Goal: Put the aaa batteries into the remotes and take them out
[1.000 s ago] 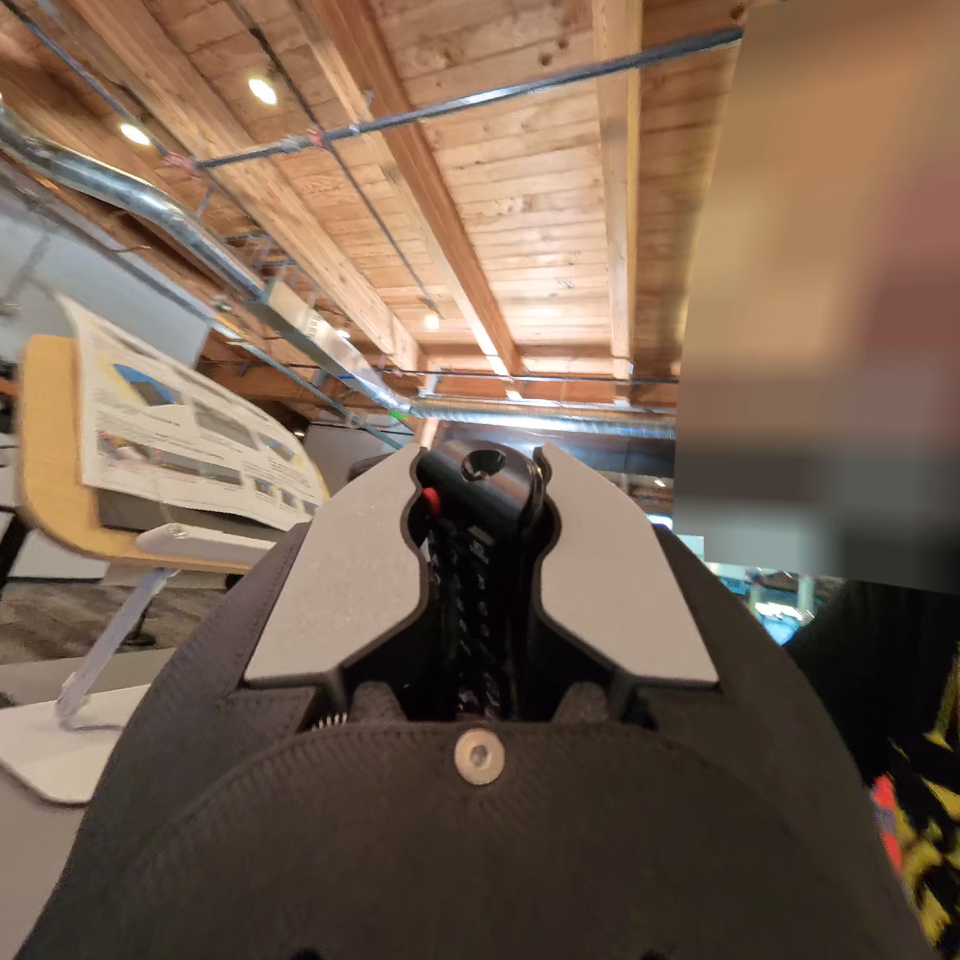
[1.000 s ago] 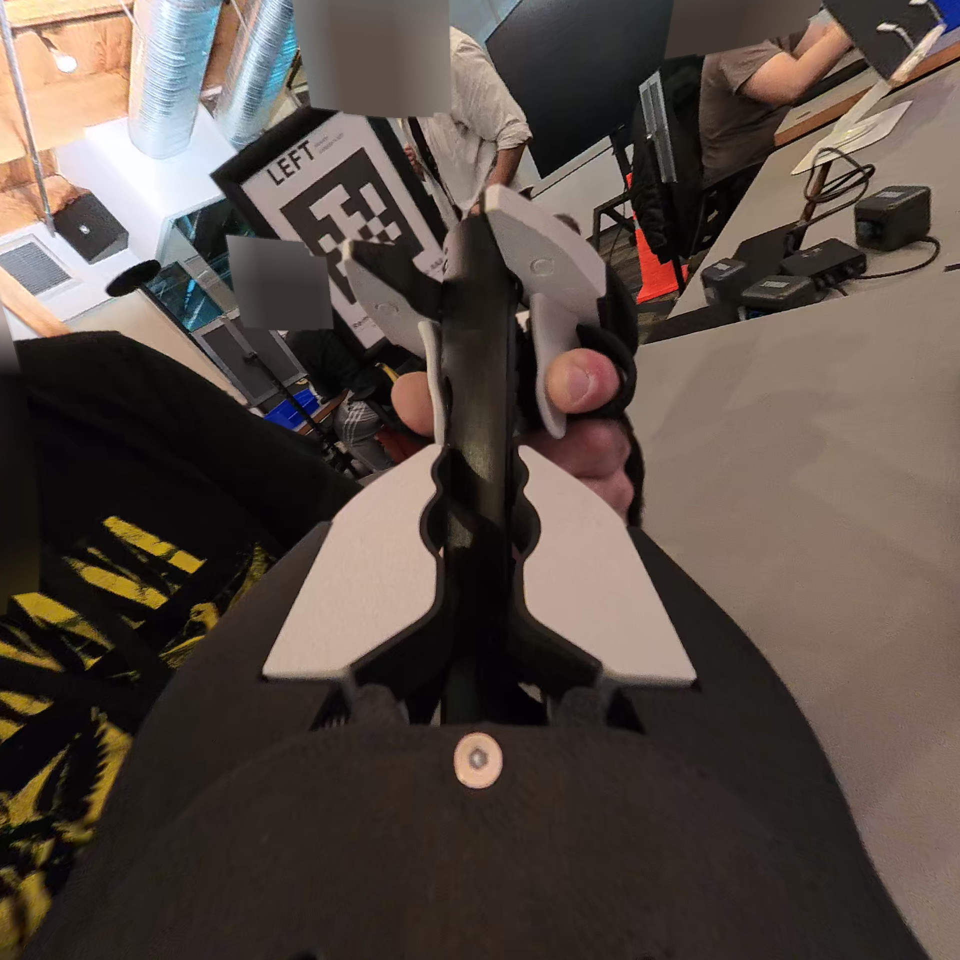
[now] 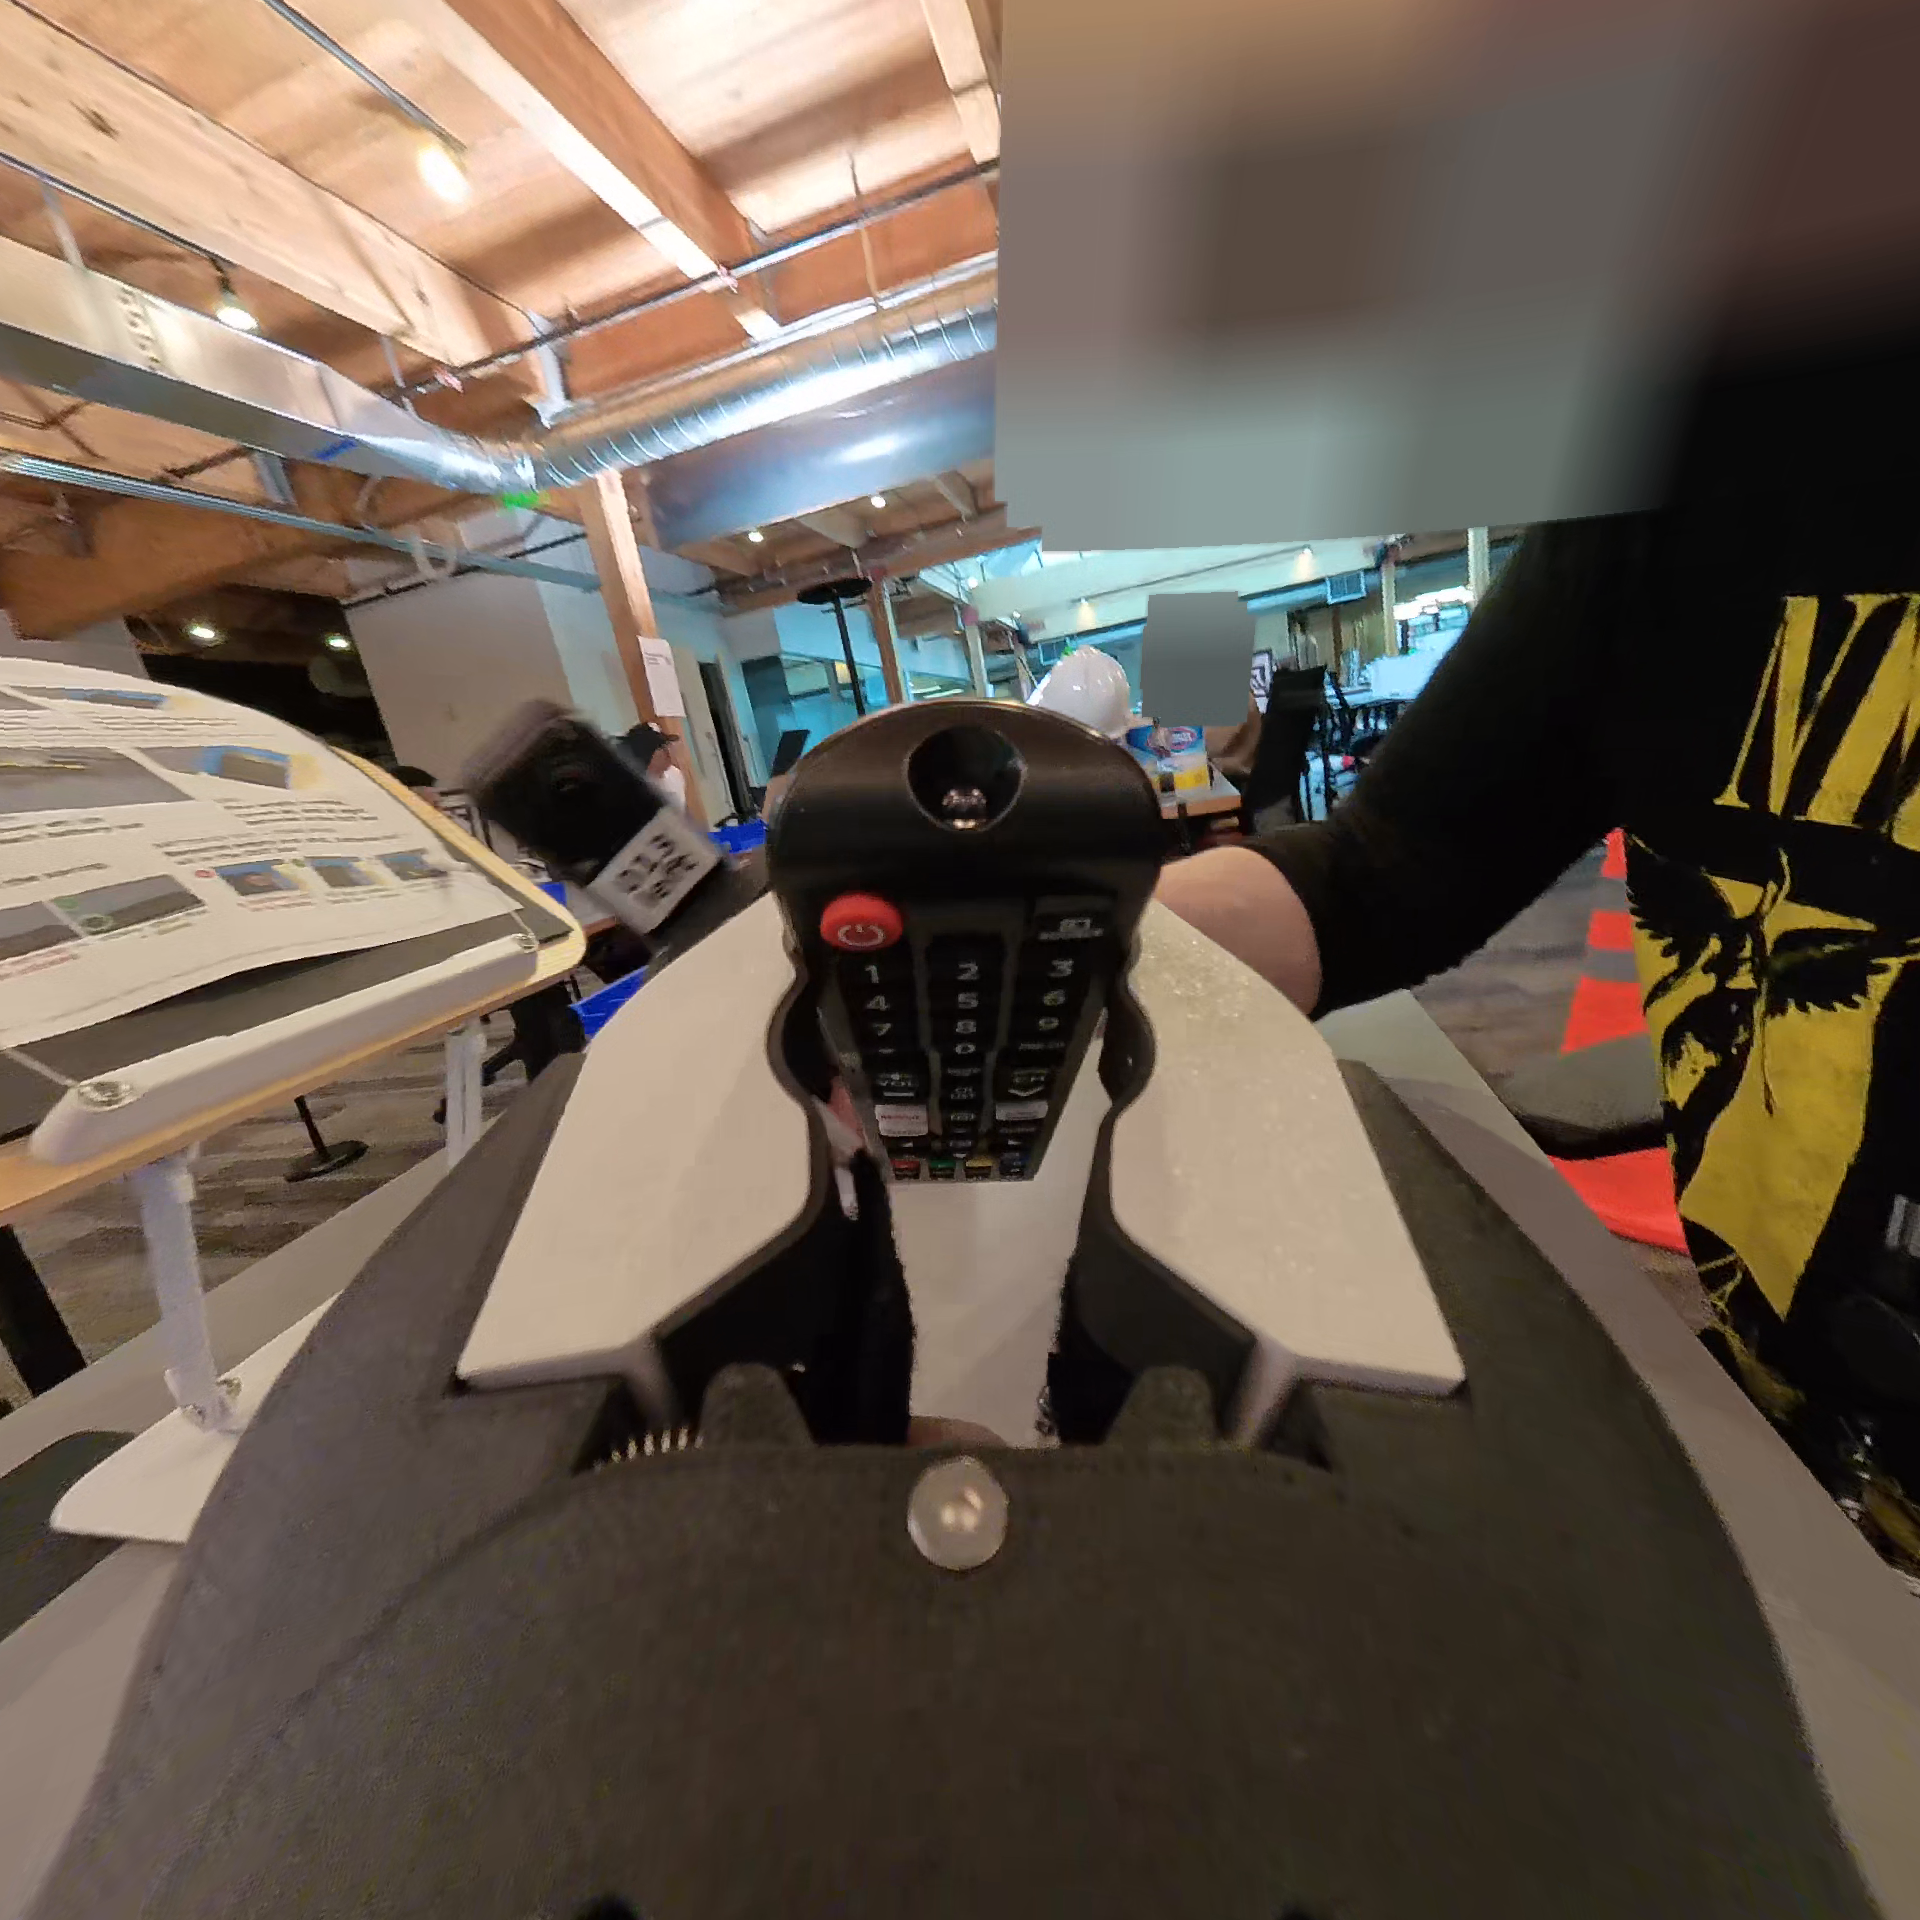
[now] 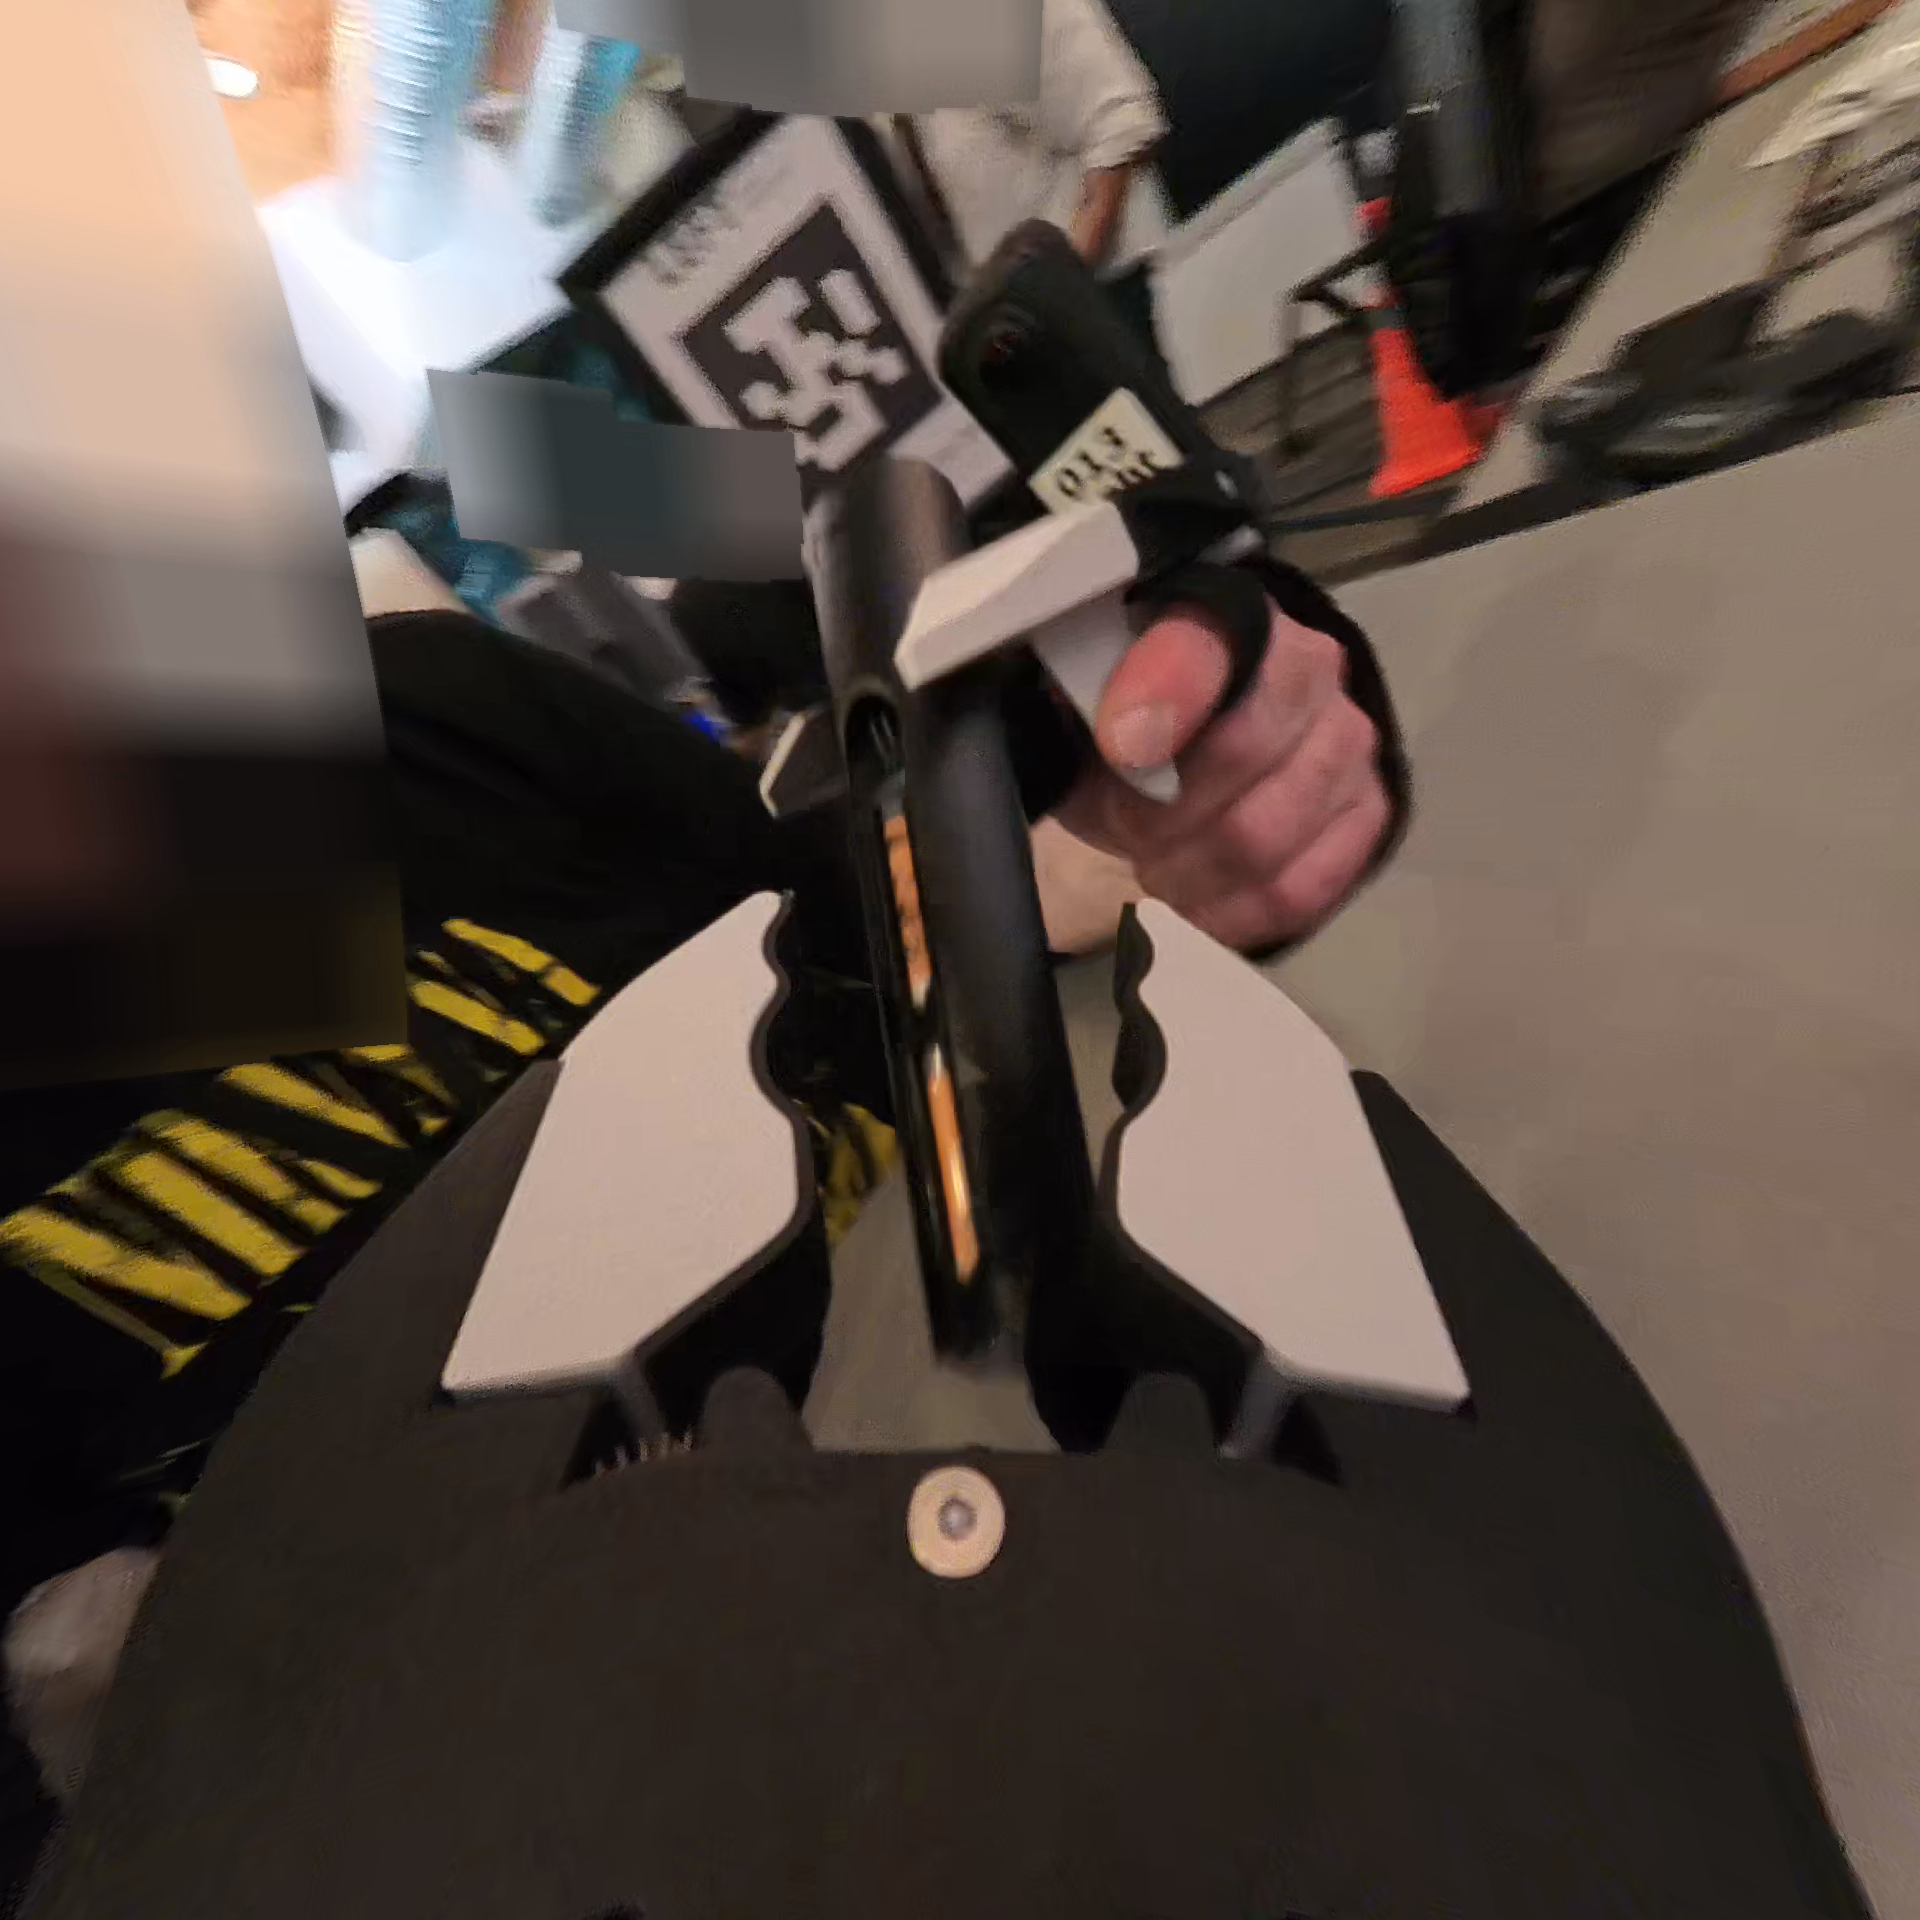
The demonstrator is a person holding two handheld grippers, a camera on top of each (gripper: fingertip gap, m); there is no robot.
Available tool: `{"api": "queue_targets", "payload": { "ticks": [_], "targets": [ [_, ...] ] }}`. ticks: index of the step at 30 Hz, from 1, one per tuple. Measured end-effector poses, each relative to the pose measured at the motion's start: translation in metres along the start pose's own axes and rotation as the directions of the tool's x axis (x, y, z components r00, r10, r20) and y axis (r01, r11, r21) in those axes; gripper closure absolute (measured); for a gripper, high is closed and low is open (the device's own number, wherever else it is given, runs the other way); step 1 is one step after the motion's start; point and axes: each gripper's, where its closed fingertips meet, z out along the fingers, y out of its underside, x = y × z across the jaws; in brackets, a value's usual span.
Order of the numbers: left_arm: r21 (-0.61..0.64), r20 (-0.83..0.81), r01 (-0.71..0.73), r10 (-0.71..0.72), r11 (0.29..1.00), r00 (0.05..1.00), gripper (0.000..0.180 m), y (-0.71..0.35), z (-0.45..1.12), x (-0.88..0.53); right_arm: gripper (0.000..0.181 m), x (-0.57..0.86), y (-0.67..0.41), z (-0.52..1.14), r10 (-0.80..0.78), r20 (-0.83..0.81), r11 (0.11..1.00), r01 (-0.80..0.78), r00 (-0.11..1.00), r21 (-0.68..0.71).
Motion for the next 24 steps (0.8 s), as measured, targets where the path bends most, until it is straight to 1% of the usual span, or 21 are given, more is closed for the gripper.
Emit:
{"api": "queue_targets", "payload": {
  "ticks": [1,2,3,4,5,6,7,9,10,11,12,13,14,15,16,18,19,20,21,22,24],
  "targets": [
    [0.010,0.015,0.003,-0.003,1.000,1.000,0.128,-0.002,-0.004,-0.003,0.125,0.003,0.008,-0.010,-0.023,-0.094,0.999,0.020,0.995,-0.031],
    [0.020,0.027,0.006,-0.007,1.000,1.000,0.128,-0.004,-0.007,-0.006,0.125,0.009,0.024,-0.020,-0.057,-0.211,0.993,0.034,0.976,-0.109],
    [0.032,0.037,0.015,-0.016,0.999,0.999,0.128,-0.005,-0.010,-0.008,0.128,0.012,0.041,-0.030,-0.060,-0.306,0.985,0.006,0.950,-0.175],
    [0.035,0.049,0.018,-0.020,0.999,0.999,0.128,-0.006,-0.011,-0.011,0.125,0.014,0.060,-0.040,-0.048,-0.400,0.973,-0.048,0.915,-0.227],
    [0.022,0.064,0.013,-0.015,1.000,0.998,0.128,-0.004,-0.012,-0.013,0.125,0.014,0.080,-0.049,-0.051,-0.487,0.956,-0.099,0.872,-0.276],
    [0.009,0.072,0.010,-0.011,1.000,0.997,0.128,-0.002,-0.011,-0.014,0.130,0.012,0.101,-0.056,-0.054,-0.558,0.937,-0.151,0.828,-0.314],
    [0.010,0.073,0.014,-0.014,1.000,0.997,0.128,-0.002,-0.011,-0.014,0.132,0.010,0.123,-0.063,-0.081,-0.622,0.914,-0.191,0.779,-0.358],
    [0.021,0.076,0.021,-0.022,1.000,0.997,0.128,-0.002,-0.010,-0.015,0.140,0.006,0.157,-0.072,-0.149,-0.734,0.882,-0.247,0.663,-0.402],
    [0.018,0.079,0.023,-0.025,1.000,0.997,0.128,-0.001,-0.009,-0.016,0.140,0.004,0.171,-0.071,-0.176,-0.761,0.868,-0.265,0.625,-0.419],
    [0.015,0.083,0.026,-0.027,1.000,0.996,0.128,0.000,-0.009,-0.016,0.135,0.004,0.185,-0.073,-0.215,-0.794,0.839,-0.310,0.568,-0.448],
    [0.016,0.083,0.030,-0.031,0.999,0.996,0.128,0.001,-0.008,-0.017,0.140,0.004,0.190,-0.070,-0.241,-0.805,0.832,-0.311,0.543,-0.459],
    [0.020,0.079,0.035,-0.037,0.999,0.996,0.128,0.001,-0.008,-0.016,0.151,0.003,0.191,-0.064,-0.250,-0.810,0.836,-0.304,0.531,-0.457],
    [0.026,0.076,0.040,-0.042,0.999,0.996,0.128,0.001,-0.007,-0.016,0.154,0.007,0.196,-0.069,-0.289,-0.823,0.808,-0.337,0.489,-0.484],
    [0.031,0.076,0.042,-0.044,0.999,0.996,0.128,0.001,-0.007,-0.015,0.151,0.011,0.200,-0.076,-0.341,-0.831,0.772,-0.373,0.439,-0.514],
    [0.036,0.076,0.043,-0.046,0.998,0.996,0.129,0.000,-0.006,-0.015,0.156,0.014,0.204,-0.074,-0.349,-0.823,0.760,-0.379,0.448,-0.528],
    [0.048,0.075,0.046,-0.050,0.998,0.996,0.128,-0.002,-0.007,-0.014,0.160,0.019,0.202,-0.069,-0.307,-0.834,0.796,-0.356,0.459,-0.489],
    [0.051,0.076,0.047,-0.051,0.998,0.996,0.128,-0.002,-0.007,-0.015,0.165,0.022,0.201,-0.070,-0.324,-0.830,0.796,-0.344,0.453,-0.498],
    [0.056,0.078,0.050,-0.054,0.997,0.996,0.128,-0.003,-0.008,-0.015,0.166,0.023,0.200,-0.070,-0.334,-0.825,0.799,-0.327,0.456,-0.504],
    [0.065,0.077,0.052,-0.057,0.997,0.995,0.128,-0.004,-0.008,-0.015,0.171,0.023,0.199,-0.070,-0.323,-0.823,0.805,-0.321,0.466,-0.498],
    [0.076,0.075,0.055,-0.060,0.996,0.995,0.128,-0.006,-0.009,-0.015,0.181,0.023,0.197,-0.067,-0.322,-0.811,0.814,-0.294,0.489,-0.501],
    [0.105,0.080,0.059,-0.068,0.993,0.994,0.128,-0.011,-0.012,-0.017,0.181,0.023,0.195,-0.062,-0.238,-0.802,0.860,-0.264,0.548,-0.436]
  ]
}}
